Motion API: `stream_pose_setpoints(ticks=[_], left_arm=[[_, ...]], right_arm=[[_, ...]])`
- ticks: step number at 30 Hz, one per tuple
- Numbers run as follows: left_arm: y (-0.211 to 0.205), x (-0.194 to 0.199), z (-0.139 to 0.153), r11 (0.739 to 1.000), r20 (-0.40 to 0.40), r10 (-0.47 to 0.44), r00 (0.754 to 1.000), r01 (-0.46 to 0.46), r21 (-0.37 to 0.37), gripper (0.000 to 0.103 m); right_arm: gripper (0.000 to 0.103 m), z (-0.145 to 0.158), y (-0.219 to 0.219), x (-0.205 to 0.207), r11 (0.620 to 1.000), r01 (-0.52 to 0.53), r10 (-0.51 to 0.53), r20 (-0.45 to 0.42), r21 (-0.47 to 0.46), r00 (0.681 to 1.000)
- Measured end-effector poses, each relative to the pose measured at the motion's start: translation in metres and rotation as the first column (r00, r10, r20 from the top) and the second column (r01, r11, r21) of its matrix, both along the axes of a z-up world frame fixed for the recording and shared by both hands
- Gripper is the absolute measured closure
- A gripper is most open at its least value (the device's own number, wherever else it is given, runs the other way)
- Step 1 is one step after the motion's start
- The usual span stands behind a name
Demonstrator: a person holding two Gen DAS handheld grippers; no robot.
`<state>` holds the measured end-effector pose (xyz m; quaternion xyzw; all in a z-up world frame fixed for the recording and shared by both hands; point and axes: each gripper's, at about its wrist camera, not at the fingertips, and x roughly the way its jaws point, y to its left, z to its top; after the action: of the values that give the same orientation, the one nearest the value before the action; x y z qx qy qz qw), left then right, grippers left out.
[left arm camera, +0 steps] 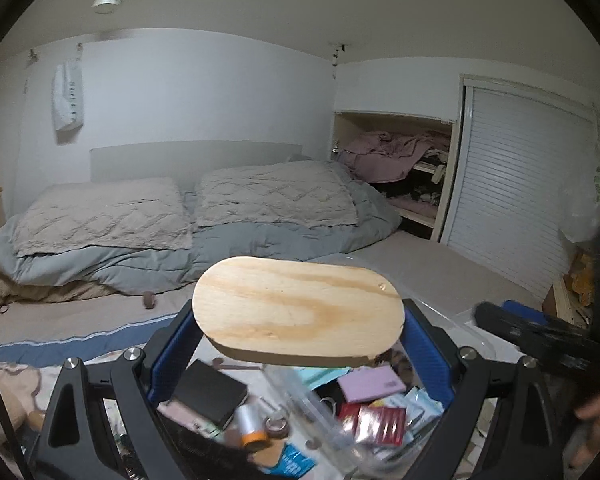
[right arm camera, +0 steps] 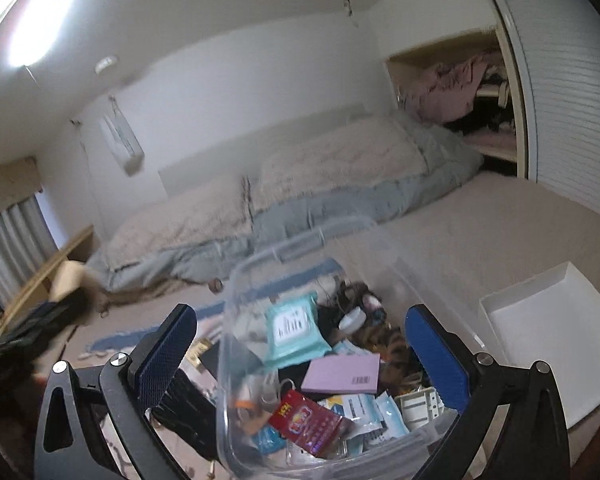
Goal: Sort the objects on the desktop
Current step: 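Open the right tool to drop the lavender box while the left tool drops the wooden block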
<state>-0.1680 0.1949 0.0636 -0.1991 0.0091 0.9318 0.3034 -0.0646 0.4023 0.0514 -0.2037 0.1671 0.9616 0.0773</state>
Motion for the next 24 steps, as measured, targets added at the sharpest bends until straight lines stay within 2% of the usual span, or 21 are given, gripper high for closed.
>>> stream_pose_setpoints(ticks=[6, 12, 16, 20, 24], left_arm=[[0.050, -0.028, -0.020, 0.999, 0.046, -0.053, 0.998, 0.053, 0.002, 0.008], [0.102, -0.058, -0.044, 0.996, 0.140, -0.084, 0.987, 0.088, -0.029, 0.008], [0.137, -0.080, -0.058, 0.994, 0.207, -0.062, 0.976, 0.080, -0.080, 0.008], [0.159, -0.103, -0.066, 0.994, 0.259, -0.057, 0.964, 0.078, -0.071, 0.008], [0.172, -0.121, -0.072, 0.996, 0.283, -0.030, 0.959, 0.051, -0.067, 0.008]], right_arm=[[0.000, 0.009, 0.003, 0.014, 1.000, -0.009, 0.011, -0.059, 0.030, 0.998], [0.000, 0.011, 0.014, 0.021, 1.000, -0.022, 0.023, -0.100, 0.012, 0.995], [0.000, 0.011, 0.019, 0.024, 0.999, -0.032, 0.033, -0.115, 0.011, 0.993], [0.000, 0.008, 0.025, 0.021, 1.000, -0.023, 0.025, -0.105, 0.021, 0.994], [0.000, 0.007, 0.034, 0.020, 1.000, -0.023, 0.021, -0.110, -0.017, 0.994]])
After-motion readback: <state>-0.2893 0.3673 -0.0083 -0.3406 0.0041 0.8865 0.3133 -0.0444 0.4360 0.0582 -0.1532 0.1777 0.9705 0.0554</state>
